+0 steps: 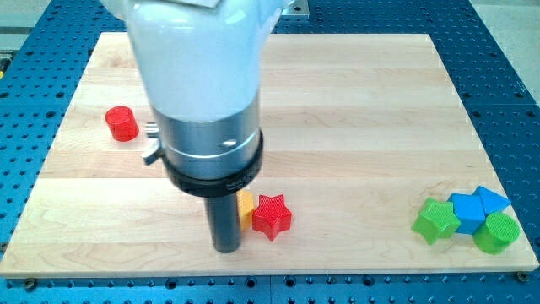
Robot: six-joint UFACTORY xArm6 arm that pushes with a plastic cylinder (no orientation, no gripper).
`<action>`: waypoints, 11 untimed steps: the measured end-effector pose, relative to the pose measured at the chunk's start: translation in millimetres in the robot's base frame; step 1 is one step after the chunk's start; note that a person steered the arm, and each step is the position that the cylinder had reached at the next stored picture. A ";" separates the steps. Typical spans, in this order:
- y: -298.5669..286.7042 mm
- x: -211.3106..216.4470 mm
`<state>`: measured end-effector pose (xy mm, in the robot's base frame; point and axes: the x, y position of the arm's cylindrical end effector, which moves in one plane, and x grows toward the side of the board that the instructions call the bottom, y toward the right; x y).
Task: Push the yellow hexagon into the red star
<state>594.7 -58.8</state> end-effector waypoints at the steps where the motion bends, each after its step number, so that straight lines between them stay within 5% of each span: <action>1: -50.0 -2.3; 2: -33.9 -34.8; 4: 29.6 -30.9; 6: 23.1 -42.4; 8: 81.1 -100.4; 11: 45.7 -61.0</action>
<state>533.7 -13.1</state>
